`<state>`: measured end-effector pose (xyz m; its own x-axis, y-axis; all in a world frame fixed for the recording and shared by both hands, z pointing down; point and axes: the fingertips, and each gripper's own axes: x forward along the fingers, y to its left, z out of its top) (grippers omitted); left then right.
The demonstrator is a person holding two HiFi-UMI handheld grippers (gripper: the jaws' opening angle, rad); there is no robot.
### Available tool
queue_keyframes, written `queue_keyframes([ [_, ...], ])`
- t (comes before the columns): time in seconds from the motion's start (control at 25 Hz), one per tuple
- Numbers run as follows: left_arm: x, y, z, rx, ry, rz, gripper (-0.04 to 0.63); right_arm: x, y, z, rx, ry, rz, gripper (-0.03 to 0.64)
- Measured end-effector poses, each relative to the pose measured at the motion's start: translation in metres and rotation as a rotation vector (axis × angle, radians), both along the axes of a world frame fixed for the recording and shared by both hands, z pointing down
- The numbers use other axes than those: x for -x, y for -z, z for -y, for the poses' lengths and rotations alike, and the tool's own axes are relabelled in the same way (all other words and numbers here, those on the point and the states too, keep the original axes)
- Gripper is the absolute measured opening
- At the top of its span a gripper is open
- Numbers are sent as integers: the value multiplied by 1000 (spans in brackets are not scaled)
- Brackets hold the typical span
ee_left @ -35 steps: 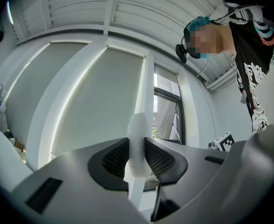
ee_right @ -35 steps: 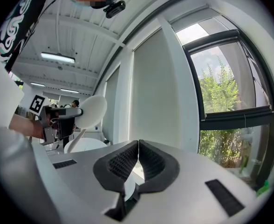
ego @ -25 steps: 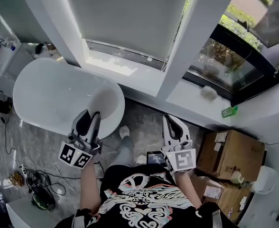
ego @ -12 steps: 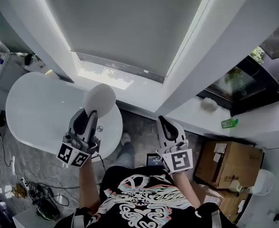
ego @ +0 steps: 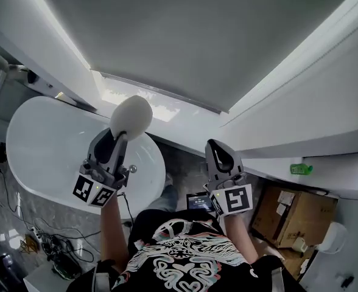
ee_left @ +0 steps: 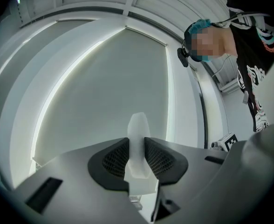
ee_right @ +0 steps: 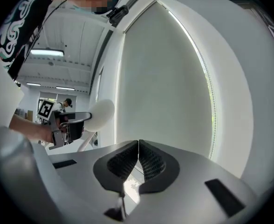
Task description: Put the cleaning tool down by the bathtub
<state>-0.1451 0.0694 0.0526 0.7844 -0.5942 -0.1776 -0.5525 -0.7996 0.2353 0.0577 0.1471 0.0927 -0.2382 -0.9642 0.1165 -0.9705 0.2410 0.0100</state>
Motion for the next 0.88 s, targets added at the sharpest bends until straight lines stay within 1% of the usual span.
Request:
queue_keyframes([
  [0.16,0,-6,30,-7,-10,10,112,9,-1,27,-32,54,13,28],
  [0.32,1,-17,47,14,8,7,112,9,-9,49,-12,61,-2,28],
  [0.44,-2,-22,55,20,26,23,112,9,-9,63,-15,85,4,28],
  [0.52,-7,-23,59,12,42,51,112,8,-9,73,-17,106,16,28],
  [0.76,-26,-42,73,-8,38,208,112,3,-24,103,6,151,-11,28],
  [0.88,-38,-60,85,13,40,233,112,-2,-40,115,37,156,11,28],
])
